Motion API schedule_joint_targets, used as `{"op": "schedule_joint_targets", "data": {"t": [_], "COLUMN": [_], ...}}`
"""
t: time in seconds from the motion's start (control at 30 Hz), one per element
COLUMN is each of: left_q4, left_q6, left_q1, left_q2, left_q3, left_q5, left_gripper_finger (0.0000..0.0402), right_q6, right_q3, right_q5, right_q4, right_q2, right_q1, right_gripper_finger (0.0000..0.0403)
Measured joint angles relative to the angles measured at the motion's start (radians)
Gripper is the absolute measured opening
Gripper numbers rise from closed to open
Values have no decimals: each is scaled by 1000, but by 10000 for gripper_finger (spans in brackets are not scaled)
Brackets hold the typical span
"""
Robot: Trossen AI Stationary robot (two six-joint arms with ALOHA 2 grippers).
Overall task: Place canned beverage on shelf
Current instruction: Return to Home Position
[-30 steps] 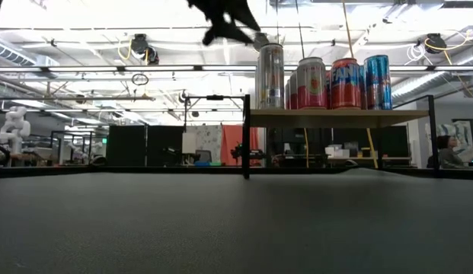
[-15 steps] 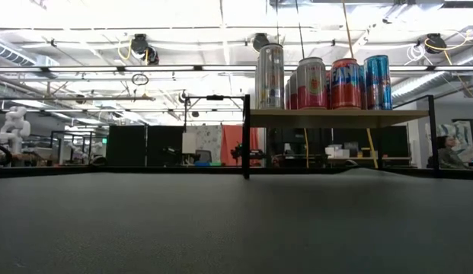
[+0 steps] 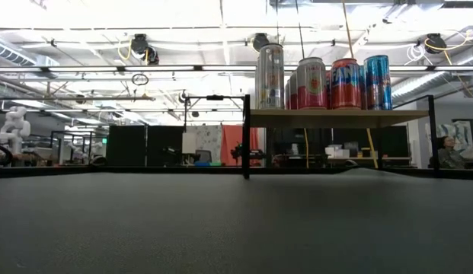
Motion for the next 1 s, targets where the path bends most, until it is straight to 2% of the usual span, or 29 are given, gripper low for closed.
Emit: {"op": "schedule_joint_targets", "data": {"t": [0.2, 0.3, 0.43, 0.63, 0.73, 0.9, 1.0], "left_q4": [-232, -277, -225, -64, -16, -18, -42], "left_q6": [11, 54, 84, 83, 72, -1, 18], "left_q1": [-32, -46, -41, -8, -3, -3, -3], "left_q2": [3, -5, -70, -218, -288, -339, -341], "left_q3": [-2, -24, -132, -390, -496, -589, -598], "left_q5": [-16, -27, -33, -21, -10, -11, -12], "left_gripper_finger": [25, 5, 2, 1, 0, 0, 0], "right_q6": [-25, -58, -56, -27, -32, -31, -15], "right_q3": [-3, -45, -180, -414, -516, -695, -786], "right_q5": [2, 2, 2, 2, 2, 15, 27], "right_q4": [-13, -4, 95, 334, 364, 501, 593], "right_q2": [-38, -53, -89, -161, -195, -266, -300], "right_q1": [0, 0, 0, 0, 0, 0, 0], "right_gripper_finger": [0, 0, 0, 0, 0, 0, 0]}}
